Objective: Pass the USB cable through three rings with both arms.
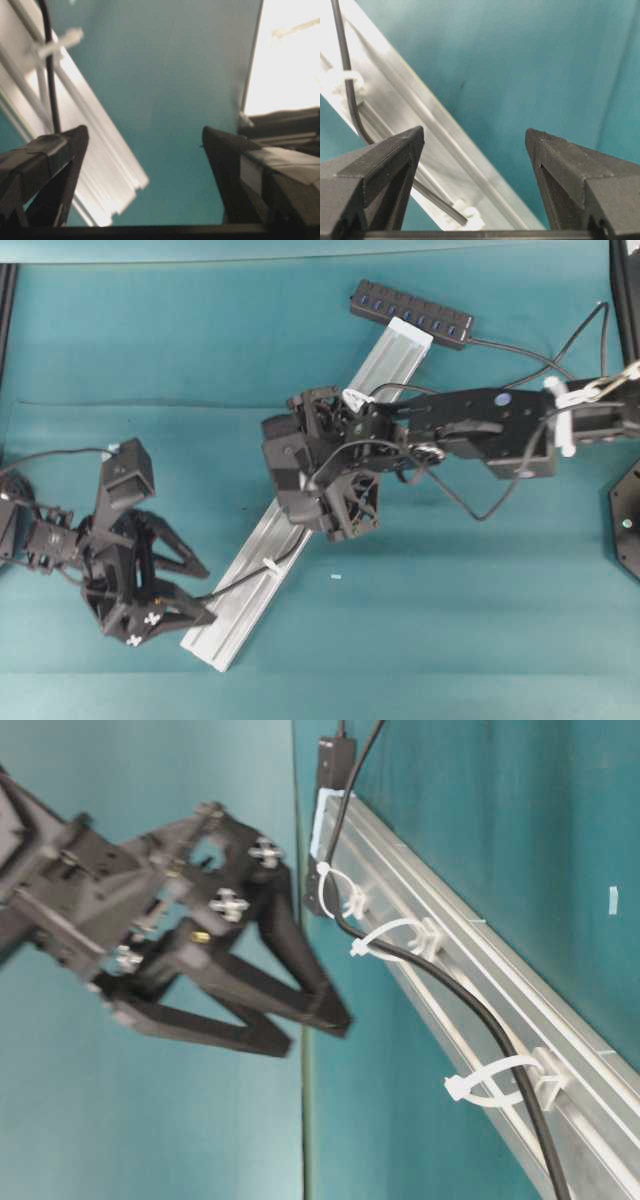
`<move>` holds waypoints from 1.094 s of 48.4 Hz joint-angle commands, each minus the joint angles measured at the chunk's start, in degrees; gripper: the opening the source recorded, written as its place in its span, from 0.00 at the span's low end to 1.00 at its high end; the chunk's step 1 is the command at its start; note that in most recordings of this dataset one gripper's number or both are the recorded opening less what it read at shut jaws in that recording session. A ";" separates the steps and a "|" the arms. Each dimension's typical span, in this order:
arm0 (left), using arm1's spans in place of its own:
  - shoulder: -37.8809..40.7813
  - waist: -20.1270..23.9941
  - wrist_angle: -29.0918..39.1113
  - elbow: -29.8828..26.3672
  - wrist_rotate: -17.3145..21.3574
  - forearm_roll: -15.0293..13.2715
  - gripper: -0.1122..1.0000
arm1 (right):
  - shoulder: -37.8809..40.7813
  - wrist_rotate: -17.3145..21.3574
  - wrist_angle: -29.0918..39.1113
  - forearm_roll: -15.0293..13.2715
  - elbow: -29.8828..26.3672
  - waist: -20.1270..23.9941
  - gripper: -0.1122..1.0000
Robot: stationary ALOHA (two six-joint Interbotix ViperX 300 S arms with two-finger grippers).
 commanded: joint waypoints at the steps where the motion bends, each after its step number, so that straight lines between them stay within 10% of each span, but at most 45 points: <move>1: -3.87 1.67 -0.53 -1.14 2.37 0.18 0.99 | -2.64 0.79 -0.44 0.00 -0.18 -1.05 0.88; 19: -14.59 7.29 -0.09 -0.79 19.25 0.18 0.99 | -10.02 0.79 -0.18 0.00 0.53 -4.57 0.88; 31: -18.37 10.99 0.00 -0.62 23.20 0.18 0.99 | -14.33 1.23 -1.05 0.18 3.52 -5.80 0.88; 53: -27.07 15.29 1.67 -0.79 36.21 0.18 0.99 | -28.65 11.34 -14.77 0.09 17.40 -9.23 0.88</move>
